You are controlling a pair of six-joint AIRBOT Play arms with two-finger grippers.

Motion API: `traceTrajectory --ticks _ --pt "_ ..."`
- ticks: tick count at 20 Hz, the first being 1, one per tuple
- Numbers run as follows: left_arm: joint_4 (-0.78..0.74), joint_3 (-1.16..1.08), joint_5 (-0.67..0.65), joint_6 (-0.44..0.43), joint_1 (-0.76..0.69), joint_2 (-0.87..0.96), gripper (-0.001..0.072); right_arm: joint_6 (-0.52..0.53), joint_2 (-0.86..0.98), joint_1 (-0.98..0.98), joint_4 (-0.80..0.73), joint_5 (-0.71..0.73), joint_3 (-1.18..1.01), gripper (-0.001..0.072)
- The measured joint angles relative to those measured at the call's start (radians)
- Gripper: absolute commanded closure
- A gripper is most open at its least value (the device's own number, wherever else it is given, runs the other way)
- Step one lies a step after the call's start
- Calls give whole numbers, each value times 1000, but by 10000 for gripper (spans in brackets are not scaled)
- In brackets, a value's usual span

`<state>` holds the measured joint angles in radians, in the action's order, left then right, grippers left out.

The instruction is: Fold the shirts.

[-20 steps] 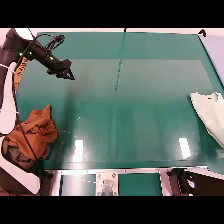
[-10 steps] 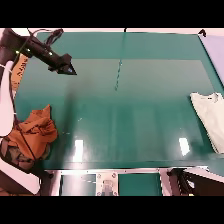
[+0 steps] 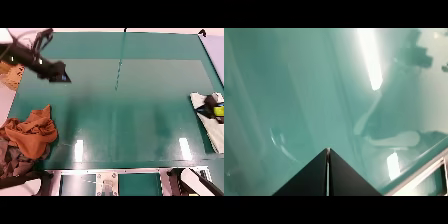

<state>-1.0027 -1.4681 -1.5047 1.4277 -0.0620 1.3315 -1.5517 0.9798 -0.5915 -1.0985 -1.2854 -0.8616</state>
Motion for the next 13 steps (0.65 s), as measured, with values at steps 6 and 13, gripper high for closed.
traceTrajectory --ticks 6,13 --pt "-29 427 113 48 -40 -222 682 22 -64 209 7 90 116 692" --pt "-40 523 140 61 -47 -262 682 27 -74 248 9 108 134 692"
